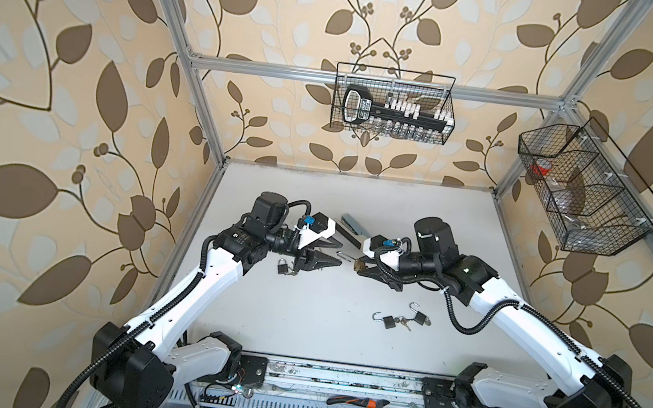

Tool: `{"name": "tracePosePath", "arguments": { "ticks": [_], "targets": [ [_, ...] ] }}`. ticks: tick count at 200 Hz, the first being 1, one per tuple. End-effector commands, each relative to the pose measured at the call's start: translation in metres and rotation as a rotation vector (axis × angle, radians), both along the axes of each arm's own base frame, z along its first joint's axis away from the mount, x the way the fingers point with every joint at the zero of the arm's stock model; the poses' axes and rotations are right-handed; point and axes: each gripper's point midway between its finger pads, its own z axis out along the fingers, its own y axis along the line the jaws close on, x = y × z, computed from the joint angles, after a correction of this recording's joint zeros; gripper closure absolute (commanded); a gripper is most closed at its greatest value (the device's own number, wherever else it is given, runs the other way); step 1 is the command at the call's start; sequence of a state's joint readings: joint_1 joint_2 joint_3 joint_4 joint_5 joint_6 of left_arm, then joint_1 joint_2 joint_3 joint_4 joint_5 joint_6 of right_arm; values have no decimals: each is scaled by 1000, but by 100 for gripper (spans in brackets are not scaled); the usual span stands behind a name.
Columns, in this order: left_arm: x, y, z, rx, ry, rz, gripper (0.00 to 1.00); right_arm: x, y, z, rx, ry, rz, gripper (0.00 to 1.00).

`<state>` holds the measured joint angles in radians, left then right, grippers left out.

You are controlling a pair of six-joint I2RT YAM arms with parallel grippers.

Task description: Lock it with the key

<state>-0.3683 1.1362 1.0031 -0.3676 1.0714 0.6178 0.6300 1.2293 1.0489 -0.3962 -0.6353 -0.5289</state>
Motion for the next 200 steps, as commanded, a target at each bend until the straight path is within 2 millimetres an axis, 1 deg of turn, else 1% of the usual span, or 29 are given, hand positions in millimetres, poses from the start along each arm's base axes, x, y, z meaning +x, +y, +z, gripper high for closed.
{"name": "tracePosePath", "arguments": {
  "ticks": [1,17,36,81,106,126,136,160,173,180,188,191,192,193,200],
  "targets": [
    [-6,-5,15,-29,-25,-61,69,-4,5,6,19,-15,48,100],
    [-7,-6,15,-32,-15,-75,75,-4,6,7,24,-18,48,100],
    [-5,-6,12,-27,-6,-72,73,-5,6,10,40,-29,47,100],
    [-6,-7,11,-27,5,-78,73,-7,6,15,58,-37,55,100],
    [-6,-8,11,-28,10,-84,80,-8,6,14,57,-36,56,100],
    [-8,-8,12,-28,6,-89,91,-8,6,16,60,-35,59,100],
    [-8,-7,12,-28,5,-88,100,-8,6,15,61,-35,60,100],
    [-8,-7,13,-26,7,-79,100,-7,7,17,66,-40,56,100],
    [-7,-7,17,-35,13,-69,100,-3,6,23,82,-57,28,100],
    [-4,-8,22,-45,26,-55,100,1,6,28,97,-66,3,89],
    [1,-10,30,-65,45,-36,100,5,5,35,121,-77,-29,65],
    [4,-10,33,-74,57,-23,100,6,4,37,129,-80,-40,58],
    [5,-10,34,-78,62,-19,100,6,4,38,134,-78,-46,58],
    [6,-11,35,-81,68,-13,100,7,4,39,137,-83,-47,53],
    [13,-13,44,-110,111,22,100,10,2,45,163,-94,-81,40]
  ]
}}
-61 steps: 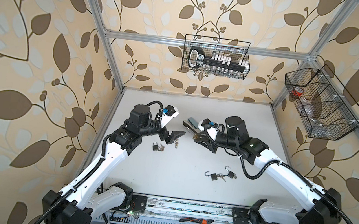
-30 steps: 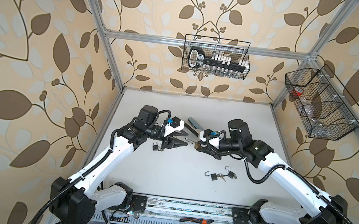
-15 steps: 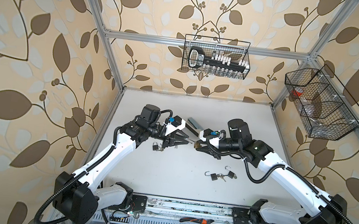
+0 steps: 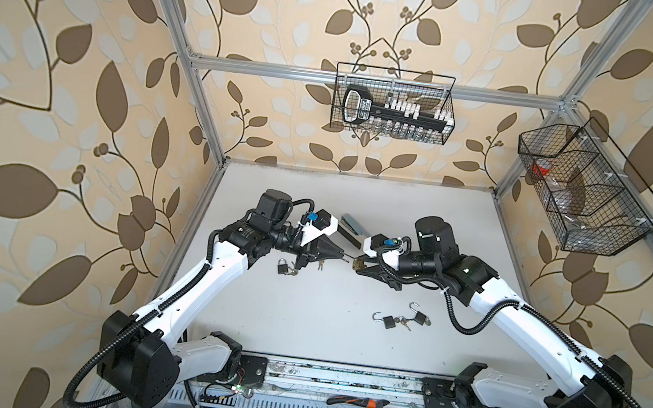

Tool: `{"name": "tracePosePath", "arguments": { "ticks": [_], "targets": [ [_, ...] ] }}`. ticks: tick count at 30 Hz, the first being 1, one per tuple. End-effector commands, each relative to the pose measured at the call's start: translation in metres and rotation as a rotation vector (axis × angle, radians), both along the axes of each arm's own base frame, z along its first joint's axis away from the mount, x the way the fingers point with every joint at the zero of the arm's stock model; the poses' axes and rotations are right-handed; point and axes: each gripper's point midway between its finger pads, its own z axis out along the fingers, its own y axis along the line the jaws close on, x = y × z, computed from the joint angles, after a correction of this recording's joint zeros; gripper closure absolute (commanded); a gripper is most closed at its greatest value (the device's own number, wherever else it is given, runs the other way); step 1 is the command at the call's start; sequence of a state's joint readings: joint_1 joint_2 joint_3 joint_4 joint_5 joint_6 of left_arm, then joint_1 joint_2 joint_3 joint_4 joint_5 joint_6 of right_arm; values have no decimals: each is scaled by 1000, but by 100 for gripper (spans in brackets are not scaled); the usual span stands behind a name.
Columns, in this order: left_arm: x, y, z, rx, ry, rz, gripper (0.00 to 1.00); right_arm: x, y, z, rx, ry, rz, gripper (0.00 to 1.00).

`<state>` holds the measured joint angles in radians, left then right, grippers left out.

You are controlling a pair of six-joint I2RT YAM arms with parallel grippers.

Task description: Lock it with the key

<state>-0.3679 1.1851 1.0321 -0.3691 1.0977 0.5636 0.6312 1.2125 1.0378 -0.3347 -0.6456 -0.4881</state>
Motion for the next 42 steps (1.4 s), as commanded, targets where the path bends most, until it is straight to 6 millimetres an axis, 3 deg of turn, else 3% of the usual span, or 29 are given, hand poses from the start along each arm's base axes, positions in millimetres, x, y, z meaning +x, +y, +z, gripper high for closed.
{"name": "tracePosePath", "arguments": {
  "ticks": [1,2,5,10,15,17,20,25,32,42],
  "targets": [
    [8,-8,45,-104,40,38,100,10,-1,34,117,-81,-79,40],
    [14,-10,54,-130,82,65,100,15,-4,43,156,-97,-127,29],
    [26,-10,77,-209,171,152,100,24,-15,69,272,-134,-248,20],
    [35,4,115,-343,242,329,100,28,-41,120,516,-130,-367,25],
    [47,23,134,-354,369,532,100,21,-43,158,648,47,-210,31],
    [43,24,139,-381,341,516,100,15,-36,169,662,81,-131,34],
    [21,19,153,-447,271,378,100,8,-30,184,686,101,-47,36],
    [-3,13,173,-464,283,232,100,9,-26,197,694,75,-11,36],
    [-27,11,181,-485,269,131,100,-15,-23,203,653,-12,124,35],
    [-43,-1,182,-473,259,64,100,-12,-17,194,625,12,142,51]
  ]
}}
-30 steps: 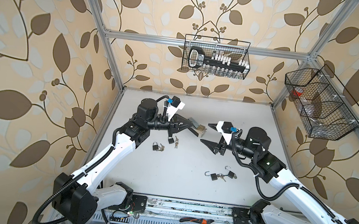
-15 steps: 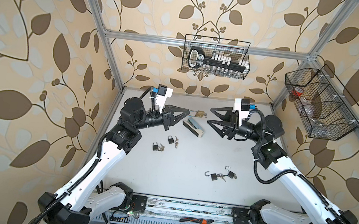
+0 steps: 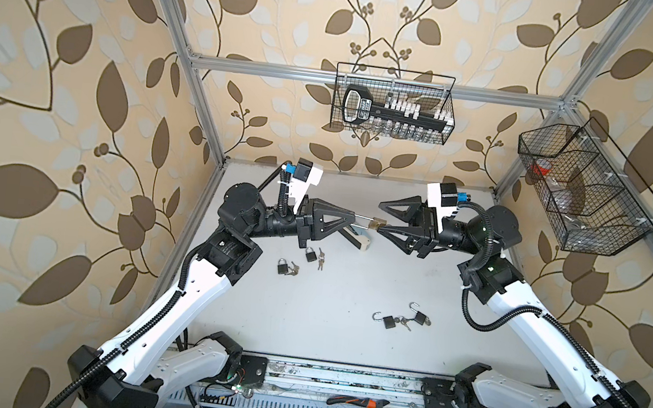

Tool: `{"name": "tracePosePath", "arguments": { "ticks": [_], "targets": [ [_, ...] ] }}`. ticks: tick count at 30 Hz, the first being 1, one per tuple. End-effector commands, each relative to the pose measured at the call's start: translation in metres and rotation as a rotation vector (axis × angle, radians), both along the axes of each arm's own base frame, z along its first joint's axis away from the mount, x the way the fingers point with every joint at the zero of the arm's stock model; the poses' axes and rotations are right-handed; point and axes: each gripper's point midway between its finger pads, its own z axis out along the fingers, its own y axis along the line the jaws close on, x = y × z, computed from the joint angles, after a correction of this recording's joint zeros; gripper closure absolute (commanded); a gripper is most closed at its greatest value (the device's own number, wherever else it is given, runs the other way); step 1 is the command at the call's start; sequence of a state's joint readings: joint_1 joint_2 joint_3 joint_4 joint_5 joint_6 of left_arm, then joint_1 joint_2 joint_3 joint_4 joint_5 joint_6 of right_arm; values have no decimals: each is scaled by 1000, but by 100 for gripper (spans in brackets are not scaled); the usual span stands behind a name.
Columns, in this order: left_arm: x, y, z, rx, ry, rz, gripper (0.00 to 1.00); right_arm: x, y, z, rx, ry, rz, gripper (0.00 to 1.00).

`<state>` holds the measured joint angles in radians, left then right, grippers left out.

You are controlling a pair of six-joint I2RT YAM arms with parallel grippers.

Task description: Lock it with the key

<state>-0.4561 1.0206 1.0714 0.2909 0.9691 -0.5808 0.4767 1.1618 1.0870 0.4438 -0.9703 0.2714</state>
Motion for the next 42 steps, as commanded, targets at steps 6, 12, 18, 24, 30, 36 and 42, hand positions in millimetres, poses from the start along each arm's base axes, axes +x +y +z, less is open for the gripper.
{"name": "tracePosePath", "arguments": {
  "ticks": [6,12,18,24,30,36,42],
  "targets": [
    [-23,6,24,-49,-120,-16,100,-16,0,5,-8,-30,57,63],
    [-24,6,27,-56,-131,-15,100,-19,3,-2,-30,-10,91,66],
    [-25,7,26,-52,-132,-11,100,-23,2,1,-20,-13,95,74],
    [-25,8,26,-52,-135,-2,100,-33,5,4,-16,-21,133,80],
    [-25,9,25,-46,-147,13,100,-40,6,9,-8,-29,140,92],
    [-28,15,26,-26,-206,66,100,-45,6,12,-1,31,129,100],
    [-39,17,30,-13,-267,41,100,-52,9,11,-16,165,188,100]
  ]
}}
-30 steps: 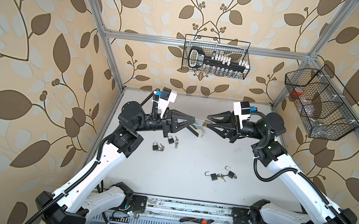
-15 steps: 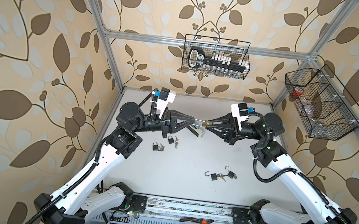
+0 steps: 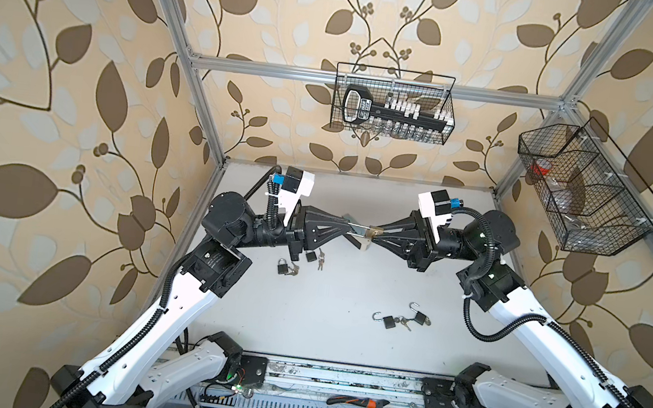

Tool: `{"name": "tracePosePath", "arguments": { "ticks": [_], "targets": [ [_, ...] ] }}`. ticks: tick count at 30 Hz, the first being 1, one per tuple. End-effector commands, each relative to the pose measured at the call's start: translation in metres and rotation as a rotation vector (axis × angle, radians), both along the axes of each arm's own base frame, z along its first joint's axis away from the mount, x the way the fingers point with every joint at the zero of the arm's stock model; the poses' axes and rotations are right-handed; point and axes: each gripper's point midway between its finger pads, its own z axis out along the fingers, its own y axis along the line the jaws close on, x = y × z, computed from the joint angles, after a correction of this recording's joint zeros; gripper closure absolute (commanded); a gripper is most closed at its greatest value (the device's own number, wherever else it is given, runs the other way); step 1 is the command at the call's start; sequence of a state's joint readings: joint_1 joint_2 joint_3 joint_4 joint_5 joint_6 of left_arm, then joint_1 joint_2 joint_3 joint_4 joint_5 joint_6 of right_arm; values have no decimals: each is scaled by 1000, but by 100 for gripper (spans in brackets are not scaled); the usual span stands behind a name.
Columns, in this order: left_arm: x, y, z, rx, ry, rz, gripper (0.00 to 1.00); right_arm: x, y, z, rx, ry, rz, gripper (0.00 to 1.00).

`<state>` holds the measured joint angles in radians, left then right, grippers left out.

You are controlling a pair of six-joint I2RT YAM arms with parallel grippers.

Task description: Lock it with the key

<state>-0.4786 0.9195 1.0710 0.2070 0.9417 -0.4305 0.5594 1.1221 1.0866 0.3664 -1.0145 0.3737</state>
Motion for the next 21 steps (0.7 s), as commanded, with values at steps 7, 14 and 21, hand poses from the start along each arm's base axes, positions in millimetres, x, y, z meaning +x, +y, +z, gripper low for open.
{"name": "tracePosePath", "arguments": {
  "ticks": [7,14,21],
  "targets": [
    [-13,2,15,-10,-98,-15,100,-4,-2,8,5,57,2,100],
    [-16,-12,6,17,-80,-53,100,-2,14,9,9,11,-9,100],
    [-20,-41,-22,63,-18,-147,100,-7,33,24,39,-31,13,100]
  ]
}}
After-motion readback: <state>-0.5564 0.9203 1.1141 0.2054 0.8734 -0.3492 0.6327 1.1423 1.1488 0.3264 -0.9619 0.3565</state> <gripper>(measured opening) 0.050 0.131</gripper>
